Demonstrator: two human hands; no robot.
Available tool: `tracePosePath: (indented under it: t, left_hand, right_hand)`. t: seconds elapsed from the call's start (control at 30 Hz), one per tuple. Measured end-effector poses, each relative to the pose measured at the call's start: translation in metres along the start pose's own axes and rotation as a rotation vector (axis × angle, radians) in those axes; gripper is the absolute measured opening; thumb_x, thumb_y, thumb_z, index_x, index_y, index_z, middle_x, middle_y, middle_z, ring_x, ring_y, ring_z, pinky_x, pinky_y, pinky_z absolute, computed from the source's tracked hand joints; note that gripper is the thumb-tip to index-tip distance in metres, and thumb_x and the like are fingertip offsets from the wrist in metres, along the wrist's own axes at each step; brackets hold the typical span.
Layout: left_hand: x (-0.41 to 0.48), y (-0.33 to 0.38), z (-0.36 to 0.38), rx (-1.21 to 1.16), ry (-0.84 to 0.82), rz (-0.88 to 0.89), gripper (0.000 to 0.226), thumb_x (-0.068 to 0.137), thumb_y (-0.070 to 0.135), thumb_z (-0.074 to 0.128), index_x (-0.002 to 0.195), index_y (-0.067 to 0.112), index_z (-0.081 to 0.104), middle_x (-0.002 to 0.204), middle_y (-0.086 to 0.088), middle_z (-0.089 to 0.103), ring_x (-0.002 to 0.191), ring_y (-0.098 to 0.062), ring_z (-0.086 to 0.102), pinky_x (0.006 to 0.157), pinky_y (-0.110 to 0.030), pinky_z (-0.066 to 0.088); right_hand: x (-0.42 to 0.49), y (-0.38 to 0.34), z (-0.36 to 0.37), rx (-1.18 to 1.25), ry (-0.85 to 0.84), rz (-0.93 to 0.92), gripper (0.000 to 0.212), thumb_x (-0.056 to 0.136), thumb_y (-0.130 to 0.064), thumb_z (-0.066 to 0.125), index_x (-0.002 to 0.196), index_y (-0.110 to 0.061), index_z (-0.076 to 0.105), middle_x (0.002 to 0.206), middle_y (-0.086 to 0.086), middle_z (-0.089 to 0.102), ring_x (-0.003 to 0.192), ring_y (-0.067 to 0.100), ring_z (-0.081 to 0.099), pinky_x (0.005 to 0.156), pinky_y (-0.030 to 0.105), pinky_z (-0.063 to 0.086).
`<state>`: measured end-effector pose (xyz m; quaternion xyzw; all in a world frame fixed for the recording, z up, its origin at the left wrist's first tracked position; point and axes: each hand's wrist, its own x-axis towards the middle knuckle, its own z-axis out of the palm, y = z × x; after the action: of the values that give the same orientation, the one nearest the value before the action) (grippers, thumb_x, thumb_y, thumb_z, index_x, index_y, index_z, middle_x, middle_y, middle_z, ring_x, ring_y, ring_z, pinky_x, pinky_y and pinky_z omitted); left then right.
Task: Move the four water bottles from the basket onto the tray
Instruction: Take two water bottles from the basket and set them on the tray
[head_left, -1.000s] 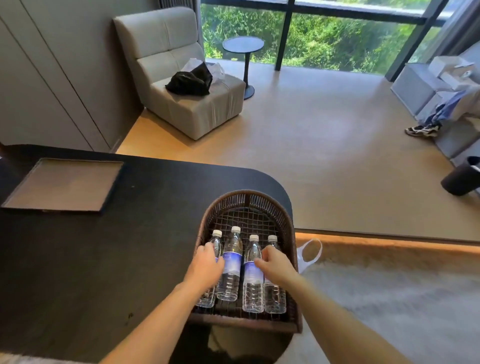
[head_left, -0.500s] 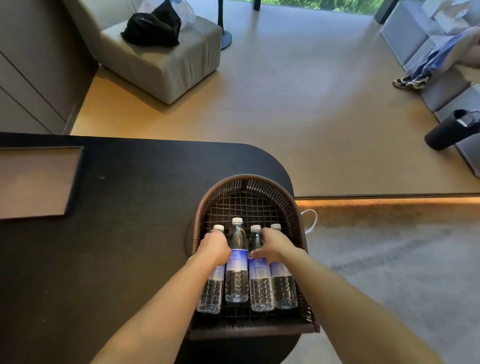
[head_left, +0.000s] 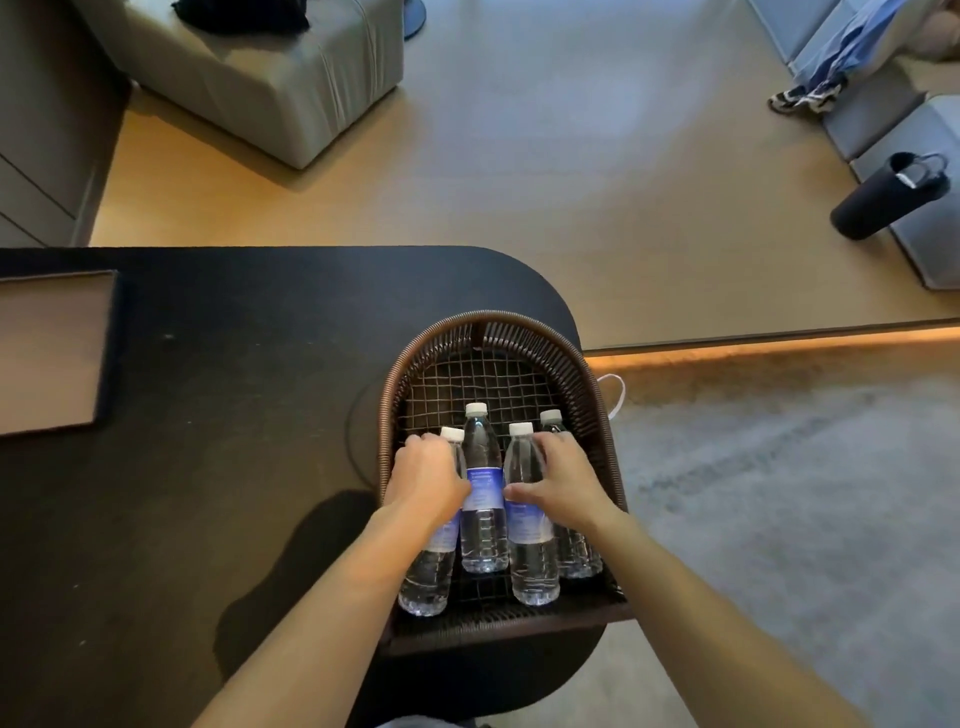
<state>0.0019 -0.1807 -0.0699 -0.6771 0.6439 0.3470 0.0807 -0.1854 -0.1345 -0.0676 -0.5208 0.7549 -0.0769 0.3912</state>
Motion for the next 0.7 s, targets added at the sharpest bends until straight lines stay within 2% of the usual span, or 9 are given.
tracePosePath:
  t: [0.07, 0.17, 0.27, 0.37, 0.5, 0.63, 0.7]
  left_hand:
    - [-0.014, -0.004, -0.001, -0.042, 0.032, 0.064, 0.041, 0.081, 0.033, 0.08, 0.115, 0.015, 0.062, 0.118, -0.007, 0.055, 0.107, -0.026, 0.058, 0.086, -0.04, 0.056]
    - [-0.034, -0.015, -0.001, -0.126, 0.089, 0.137, 0.032, 0.079, 0.034, 0.079, 0.103, 0.024, 0.06, 0.107, 0.001, 0.051, 0.101, -0.021, 0.057, 0.083, -0.038, 0.054]
    - [-0.051, -0.027, -0.004, -0.223, 0.124, 0.196, 0.034, 0.08, 0.034, 0.079, 0.107, 0.031, 0.058, 0.102, 0.005, 0.057, 0.091, -0.012, 0.06, 0.076, -0.033, 0.053]
    - [-0.07, -0.039, -0.011, -0.339, 0.111, 0.257, 0.039, 0.08, 0.032, 0.08, 0.113, 0.038, 0.06, 0.098, 0.013, 0.07, 0.087, -0.004, 0.068, 0.079, -0.038, 0.061]
    - [-0.098, -0.047, -0.021, -0.429, 0.16, 0.349, 0.052, 0.078, 0.033, 0.085, 0.126, 0.036, 0.063, 0.103, 0.015, 0.073, 0.096, -0.005, 0.07, 0.086, -0.039, 0.061]
    - [-0.134, -0.053, -0.028, -0.435, 0.252, 0.503, 0.048, 0.078, 0.045, 0.078, 0.122, 0.029, 0.065, 0.099, 0.011, 0.071, 0.091, -0.01, 0.069, 0.081, -0.039, 0.061]
    - [-0.149, -0.056, -0.032, -0.452, 0.298, 0.575, 0.049, 0.08, 0.044, 0.078, 0.123, 0.024, 0.065, 0.102, 0.013, 0.07, 0.093, -0.009, 0.069, 0.081, -0.035, 0.061]
  right_hand:
    - [-0.013, 0.005, 0.0, 0.08, 0.045, -0.023, 0.071, 0.068, -0.036, 0.091, 0.129, -0.025, 0.057, 0.12, -0.002, 0.057, 0.113, 0.016, 0.057, 0.101, 0.038, 0.051]
    - [-0.038, 0.008, -0.002, 0.24, 0.025, -0.055, 0.074, 0.08, -0.026, 0.087, 0.142, -0.03, 0.047, 0.126, -0.004, 0.067, 0.113, 0.01, 0.065, 0.102, 0.037, 0.053]
    - [-0.06, 0.005, -0.003, 0.287, 0.06, -0.102, 0.078, 0.084, -0.022, 0.084, 0.148, -0.032, 0.04, 0.132, -0.005, 0.066, 0.12, 0.01, 0.063, 0.106, 0.042, 0.051]
    - [-0.079, 0.0, 0.003, 0.286, 0.139, -0.151, 0.077, 0.082, -0.021, 0.086, 0.145, -0.033, 0.044, 0.131, -0.011, 0.065, 0.119, 0.004, 0.06, 0.106, 0.047, 0.052]
    - [-0.108, -0.006, 0.017, 0.265, 0.26, -0.226, 0.077, 0.084, -0.024, 0.084, 0.147, -0.037, 0.042, 0.144, -0.01, 0.059, 0.134, 0.012, 0.053, 0.108, 0.052, 0.05]
    - [-0.135, -0.015, 0.024, 0.282, 0.378, -0.283, 0.079, 0.084, -0.027, 0.083, 0.15, -0.037, 0.04, 0.146, -0.01, 0.056, 0.138, 0.012, 0.05, 0.106, 0.051, 0.052]
    - [-0.148, -0.025, 0.024, 0.288, 0.435, -0.307, 0.081, 0.083, -0.027, 0.084, 0.15, -0.038, 0.039, 0.147, -0.009, 0.056, 0.139, 0.014, 0.05, 0.107, 0.051, 0.052]
